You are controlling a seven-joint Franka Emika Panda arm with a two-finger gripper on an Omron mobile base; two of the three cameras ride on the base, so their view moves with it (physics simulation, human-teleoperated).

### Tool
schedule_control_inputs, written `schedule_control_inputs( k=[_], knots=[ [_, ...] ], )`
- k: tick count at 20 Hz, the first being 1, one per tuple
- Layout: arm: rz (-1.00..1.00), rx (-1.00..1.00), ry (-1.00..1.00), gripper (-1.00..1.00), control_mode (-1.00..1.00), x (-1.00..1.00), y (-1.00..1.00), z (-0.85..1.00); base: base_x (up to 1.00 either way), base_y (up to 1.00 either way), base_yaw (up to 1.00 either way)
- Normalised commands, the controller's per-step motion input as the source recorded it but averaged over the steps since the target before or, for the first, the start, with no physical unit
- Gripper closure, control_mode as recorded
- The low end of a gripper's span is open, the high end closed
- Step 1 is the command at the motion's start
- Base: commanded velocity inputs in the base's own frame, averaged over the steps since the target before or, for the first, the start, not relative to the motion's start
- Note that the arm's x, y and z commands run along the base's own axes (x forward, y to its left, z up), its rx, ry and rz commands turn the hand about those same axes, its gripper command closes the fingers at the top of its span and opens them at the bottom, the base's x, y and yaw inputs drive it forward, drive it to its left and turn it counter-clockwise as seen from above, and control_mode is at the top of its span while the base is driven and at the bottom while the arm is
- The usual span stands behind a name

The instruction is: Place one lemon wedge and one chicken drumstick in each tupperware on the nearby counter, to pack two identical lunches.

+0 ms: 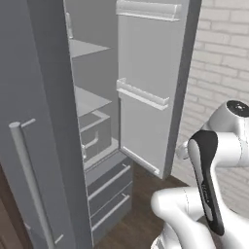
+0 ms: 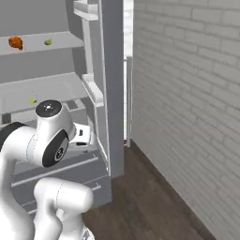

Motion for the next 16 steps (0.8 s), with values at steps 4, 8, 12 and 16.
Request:
schedule_control_inputs(
  k=[4, 8, 12, 16],
  knots=[
    [0.00, 0.00, 0.00, -1.00, 1.00, 0.00, 0.00, 0.00, -0.31, 0.06, 0.66],
    [0.00, 0.00, 0.00, -1.00, 1.00, 0.00, 0.00, 0.00, 0.00, 0.11, 0.54],
    [0.00, 0.00, 0.00, -1.00, 1.00, 0.00, 0.00, 0.00, 0.21, 0.01, 0.33],
    [0.00, 0.00, 0.00, -1.00, 1.00, 0.00, 0.00, 0.00, 0.40, -0.22, 0.36]
  ],
)
